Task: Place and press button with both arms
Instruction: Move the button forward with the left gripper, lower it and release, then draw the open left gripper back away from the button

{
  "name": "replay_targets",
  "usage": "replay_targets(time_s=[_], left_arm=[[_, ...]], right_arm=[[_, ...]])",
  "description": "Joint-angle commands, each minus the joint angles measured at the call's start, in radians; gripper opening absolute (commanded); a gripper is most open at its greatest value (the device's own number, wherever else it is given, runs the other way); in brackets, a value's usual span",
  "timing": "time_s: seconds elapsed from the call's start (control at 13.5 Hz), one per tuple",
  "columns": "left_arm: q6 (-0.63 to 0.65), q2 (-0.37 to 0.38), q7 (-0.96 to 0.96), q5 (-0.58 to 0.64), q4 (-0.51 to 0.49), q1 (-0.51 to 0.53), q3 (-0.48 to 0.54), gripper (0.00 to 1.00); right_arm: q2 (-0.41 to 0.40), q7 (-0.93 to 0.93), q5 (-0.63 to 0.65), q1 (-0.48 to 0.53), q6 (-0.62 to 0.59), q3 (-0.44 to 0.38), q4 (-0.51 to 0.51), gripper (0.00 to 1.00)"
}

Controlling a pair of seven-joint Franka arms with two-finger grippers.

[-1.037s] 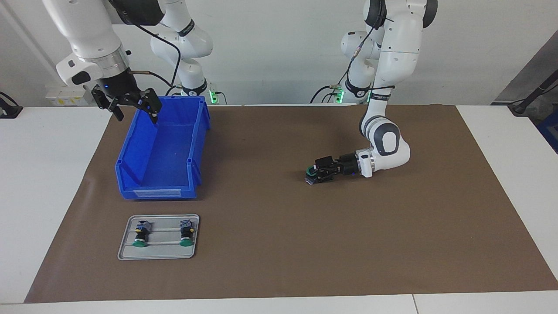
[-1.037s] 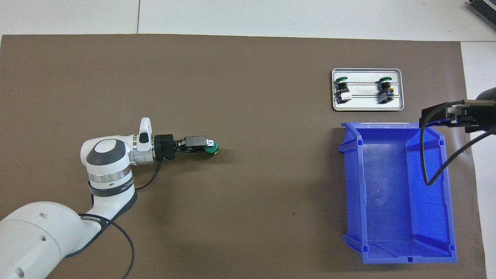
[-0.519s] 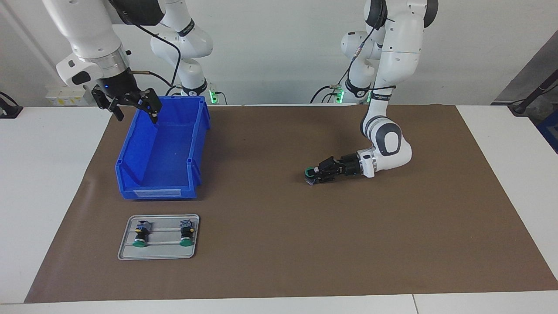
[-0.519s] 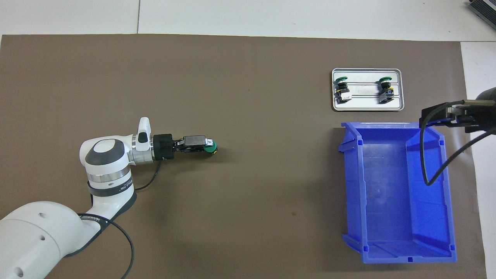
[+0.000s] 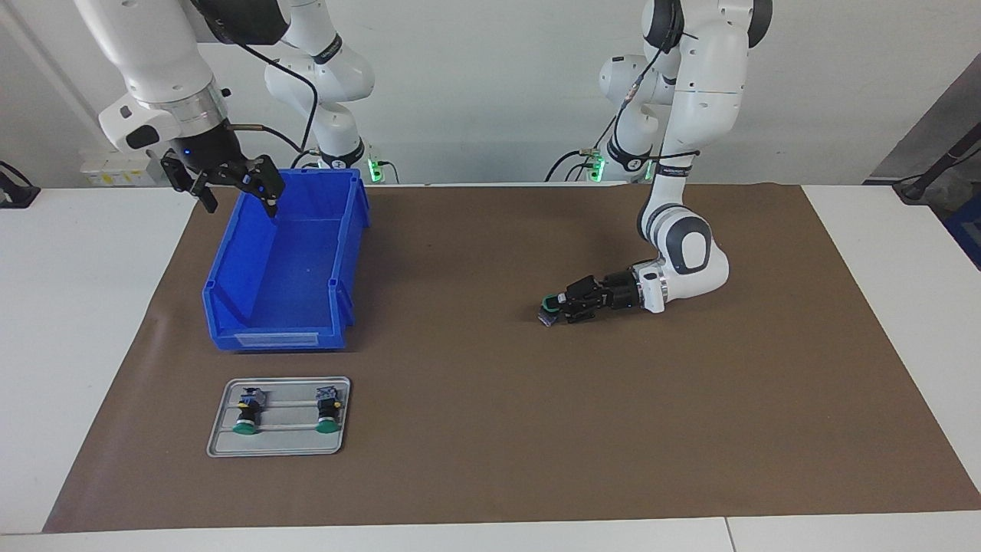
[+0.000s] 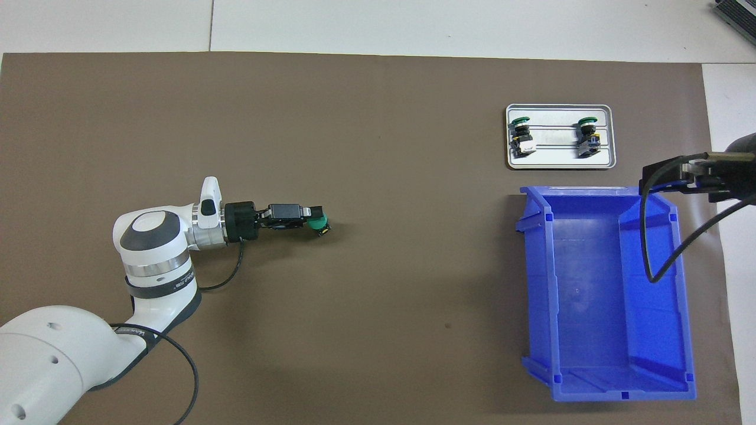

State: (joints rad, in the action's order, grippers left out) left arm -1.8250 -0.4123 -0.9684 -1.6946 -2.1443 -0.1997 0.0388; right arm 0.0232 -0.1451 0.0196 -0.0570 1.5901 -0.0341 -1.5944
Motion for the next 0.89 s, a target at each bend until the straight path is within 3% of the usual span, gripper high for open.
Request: replay_targets(time_s=[0.0,0.44,0.81], left_arm=[[0.026,-0.006,-0.012,-0.01,-0.005,0.026,0.004,0.32],[0.042,-0.006,-0.012,0.006,0.003,0.049,0.006,0.32],[0.026,0.006,-0.001,0.01,0.067,0.052,0.007,0.31]], right_arm=[[-0.003,0.019,-0.02,0.009,-0.015,0.005,0.008,1.0],[-0.003,0.019,-0.02,0.009,-0.015,0.005,0.008,1.0],[-0.003,0.019,-0.02,0.009,-0.015,0.005,0.008,1.0]])
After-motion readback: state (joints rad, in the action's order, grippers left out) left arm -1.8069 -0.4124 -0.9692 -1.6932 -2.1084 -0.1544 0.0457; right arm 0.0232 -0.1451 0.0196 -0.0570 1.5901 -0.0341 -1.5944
